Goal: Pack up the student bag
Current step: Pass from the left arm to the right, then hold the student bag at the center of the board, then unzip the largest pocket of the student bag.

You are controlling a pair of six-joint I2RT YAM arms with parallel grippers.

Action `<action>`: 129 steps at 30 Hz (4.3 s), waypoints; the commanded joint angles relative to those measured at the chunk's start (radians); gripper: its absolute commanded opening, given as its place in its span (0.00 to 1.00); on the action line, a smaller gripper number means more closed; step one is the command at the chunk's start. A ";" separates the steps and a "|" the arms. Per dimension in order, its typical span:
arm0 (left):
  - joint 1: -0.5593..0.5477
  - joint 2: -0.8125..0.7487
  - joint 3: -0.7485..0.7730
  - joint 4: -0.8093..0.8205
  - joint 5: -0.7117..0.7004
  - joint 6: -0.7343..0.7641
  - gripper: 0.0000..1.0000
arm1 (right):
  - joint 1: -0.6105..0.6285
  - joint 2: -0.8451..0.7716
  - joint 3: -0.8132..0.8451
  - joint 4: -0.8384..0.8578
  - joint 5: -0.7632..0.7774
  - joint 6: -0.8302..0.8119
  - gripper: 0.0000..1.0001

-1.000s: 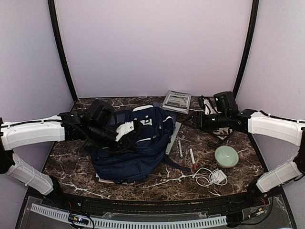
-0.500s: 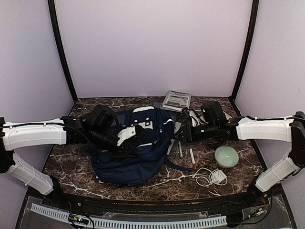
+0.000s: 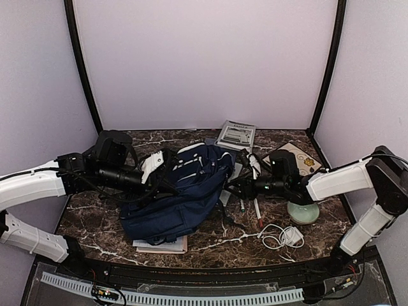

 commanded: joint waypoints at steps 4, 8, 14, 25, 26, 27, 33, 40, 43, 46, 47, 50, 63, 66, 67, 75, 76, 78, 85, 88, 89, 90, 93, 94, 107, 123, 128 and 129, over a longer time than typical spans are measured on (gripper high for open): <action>-0.008 -0.025 0.014 0.084 0.008 -0.009 0.00 | 0.015 0.037 0.026 0.256 -0.041 -0.027 0.47; -0.008 -0.019 0.006 0.110 0.001 -0.010 0.00 | 0.017 0.047 0.023 0.250 -0.053 -0.013 0.46; -0.008 -0.008 0.005 0.128 0.002 -0.006 0.00 | 0.018 0.110 0.042 0.281 -0.095 0.031 0.32; -0.008 -0.036 -0.029 0.138 0.005 -0.003 0.00 | 0.018 0.052 0.001 0.291 -0.069 0.054 0.00; -0.008 -0.040 -0.035 0.138 0.006 0.001 0.00 | 0.018 0.023 0.017 0.243 -0.046 0.034 0.00; -0.008 -0.045 -0.040 0.135 0.008 0.005 0.00 | 0.017 0.001 0.051 0.177 -0.012 -0.003 0.00; -0.008 -0.132 -0.071 0.184 0.017 0.023 0.00 | 0.018 0.073 0.611 -0.393 0.231 -0.278 0.00; -0.012 -0.198 -0.077 0.381 0.008 0.057 0.00 | 0.047 0.236 1.235 -0.586 0.208 -0.386 0.00; -0.022 -0.125 -0.037 0.365 0.073 0.075 0.01 | 0.067 0.248 1.278 -0.580 0.145 -0.418 0.00; -0.097 -0.046 0.007 0.257 0.137 0.178 0.47 | 0.067 0.214 1.228 -0.584 0.094 -0.467 0.00; -0.123 -0.041 0.021 0.208 0.156 0.232 0.57 | 0.067 0.194 1.195 -0.590 0.088 -0.506 0.00; -0.150 -0.089 0.052 0.116 0.215 0.332 0.74 | 0.066 0.133 1.103 -0.640 0.067 -0.660 0.00; -0.148 -0.059 0.402 -0.122 -0.397 0.440 0.97 | 0.209 -0.060 0.904 -0.746 0.221 -1.176 0.00; -0.142 0.002 0.531 -0.186 -0.449 0.531 0.99 | 0.281 -0.116 0.809 -0.672 0.317 -1.291 0.00; -0.139 0.028 0.565 -0.224 -0.436 0.568 0.99 | 0.297 -0.131 0.790 -0.635 0.334 -1.307 0.00; -0.080 0.309 0.793 -0.575 -0.356 0.677 0.98 | 0.403 -0.189 0.722 -0.577 0.471 -1.463 0.00; -0.061 0.317 0.802 -0.590 -0.328 0.677 0.97 | 0.406 -0.200 0.710 -0.567 0.478 -1.470 0.00; -0.025 0.310 0.789 -0.606 -0.241 0.675 0.96 | 0.409 -0.220 0.691 -0.549 0.484 -1.466 0.00; -0.008 0.302 0.739 -0.579 -0.233 0.596 0.02 | 0.409 -0.251 0.621 -0.458 0.517 -1.478 0.00; -0.001 0.239 0.683 -0.495 -0.243 0.553 0.00 | 0.407 -0.267 0.592 -0.420 0.566 -1.469 0.00; 0.003 0.210 0.643 -0.463 -0.248 0.542 0.00 | 0.407 -0.277 0.576 -0.406 0.593 -1.468 0.00; 0.010 0.182 0.613 -0.431 -0.260 0.527 0.00 | 0.404 -0.287 0.559 -0.393 0.636 -1.467 0.00; 0.038 0.105 0.537 -0.349 -0.309 0.475 0.00 | 0.387 -0.335 0.478 -0.341 0.736 -1.447 0.00; 0.046 0.085 0.518 -0.326 -0.335 0.459 0.00 | 0.377 -0.358 0.442 -0.323 0.758 -1.434 0.00; 0.223 -0.096 0.425 -0.148 -0.452 0.249 0.00 | 0.258 -0.643 0.088 -0.266 0.962 -1.200 0.00; 0.235 -0.204 0.261 -0.145 0.006 0.197 0.27 | 0.189 -0.360 0.362 -0.083 0.753 -1.184 0.00; 0.233 -0.226 0.303 -0.174 0.119 0.234 0.70 | 0.190 -0.201 0.646 -0.102 0.641 -1.239 0.00; 0.234 -0.235 0.319 -0.170 0.129 0.235 0.71 | 0.190 -0.174 0.694 -0.110 0.625 -1.251 0.00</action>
